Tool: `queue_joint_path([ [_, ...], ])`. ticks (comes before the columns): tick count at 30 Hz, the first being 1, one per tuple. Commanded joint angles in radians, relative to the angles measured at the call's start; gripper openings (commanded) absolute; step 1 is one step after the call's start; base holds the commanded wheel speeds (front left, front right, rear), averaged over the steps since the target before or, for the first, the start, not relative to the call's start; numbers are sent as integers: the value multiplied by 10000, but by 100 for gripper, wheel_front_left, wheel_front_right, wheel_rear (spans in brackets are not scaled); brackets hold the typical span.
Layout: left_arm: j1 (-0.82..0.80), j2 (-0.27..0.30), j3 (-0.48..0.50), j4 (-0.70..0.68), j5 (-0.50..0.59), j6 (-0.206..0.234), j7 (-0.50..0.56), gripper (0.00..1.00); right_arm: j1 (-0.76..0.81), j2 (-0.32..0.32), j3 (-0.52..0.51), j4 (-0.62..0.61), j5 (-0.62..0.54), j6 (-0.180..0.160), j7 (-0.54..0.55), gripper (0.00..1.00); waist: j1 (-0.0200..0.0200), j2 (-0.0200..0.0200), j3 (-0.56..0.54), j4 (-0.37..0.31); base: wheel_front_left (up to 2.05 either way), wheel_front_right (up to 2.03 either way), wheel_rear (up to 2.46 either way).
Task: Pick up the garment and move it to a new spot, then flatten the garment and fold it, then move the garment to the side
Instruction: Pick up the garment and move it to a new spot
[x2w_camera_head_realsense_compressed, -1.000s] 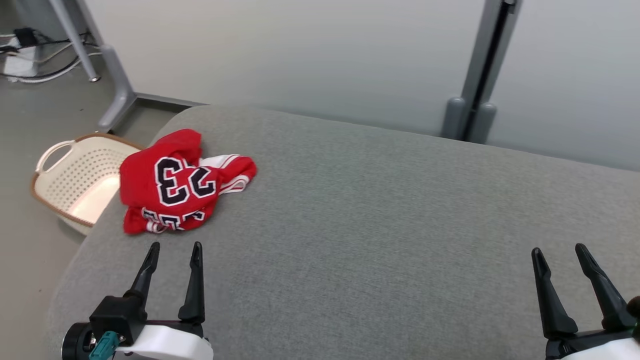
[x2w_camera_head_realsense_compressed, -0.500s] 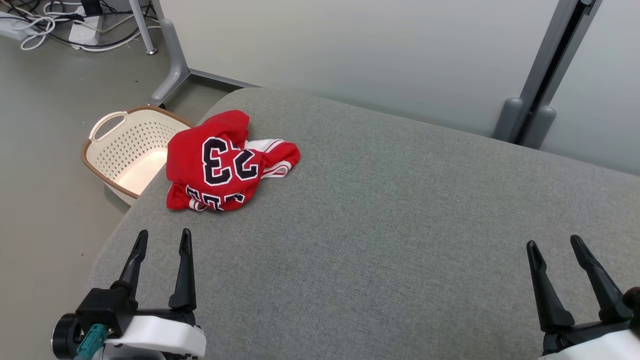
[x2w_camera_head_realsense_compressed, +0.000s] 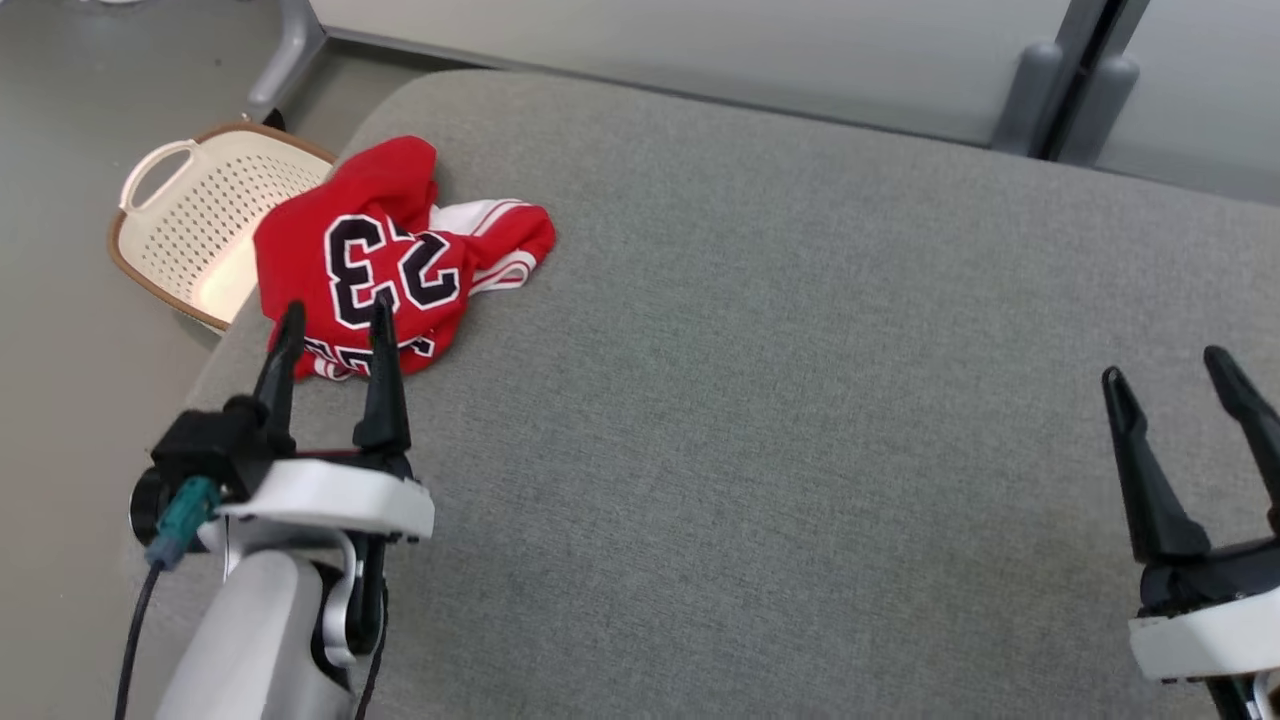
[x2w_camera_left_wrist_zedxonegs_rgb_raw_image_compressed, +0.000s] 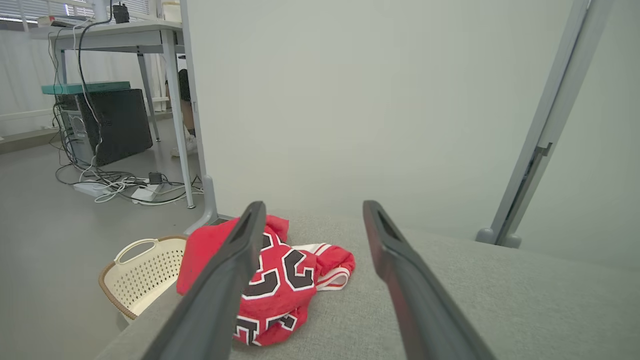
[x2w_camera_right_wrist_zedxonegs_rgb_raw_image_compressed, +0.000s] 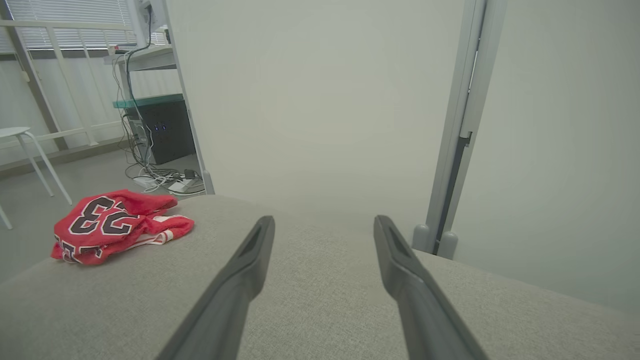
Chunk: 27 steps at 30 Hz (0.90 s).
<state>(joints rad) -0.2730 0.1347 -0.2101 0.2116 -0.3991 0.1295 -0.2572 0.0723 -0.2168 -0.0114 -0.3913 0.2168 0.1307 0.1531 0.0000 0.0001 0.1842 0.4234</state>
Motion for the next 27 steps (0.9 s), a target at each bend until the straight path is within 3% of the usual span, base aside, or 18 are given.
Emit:
queue_joint_path([
  [1,-671,-65,171,515,-138,-162,-48,100,-354,-200,-19,-156,-63,0,103,100,0,-1,1261,-543,0,0,0],
  [9,-3424,-99,1074,4266,-665,-924,-81,100,-1427,-680,-24,-398,2,0,198,100,0,-1,3028,-1264,0,0,0],
  [15,-4648,79,1583,6683,-834,-1267,-83,100,-1882,-773,158,-71,88,0,-114,100,0,-1,3488,-1610,0,0,0],
  [16,-4755,150,1688,6895,-825,-1283,-69,78,-1941,-759,180,11,110,0,-173,100,0,-1,3506,-1665,0,0,0],
  [17,-4810,218,1802,7013,-794,-1292,-66,35,-1997,-736,196,100,120,0,-264,100,0,-1,3498,-1725,0,0,0],
  [18,-4831,283,1913,7085,-752,-1312,-65,0,-2030,-708,190,168,126,0,-345,100,0,-1,3481,-1778,0,0,0],
  [24,-4280,503,2501,6351,-271,-1285,-69,0,-2215,-511,322,757,265,0,-916,100,0,-1,3141,-2186,0,0,0],
  [27,-3678,462,2890,5326,128,-1303,-71,0,-2217,-377,393,1196,358,0,-1322,100,0,-1,2783,-2456,0,0,0],
])
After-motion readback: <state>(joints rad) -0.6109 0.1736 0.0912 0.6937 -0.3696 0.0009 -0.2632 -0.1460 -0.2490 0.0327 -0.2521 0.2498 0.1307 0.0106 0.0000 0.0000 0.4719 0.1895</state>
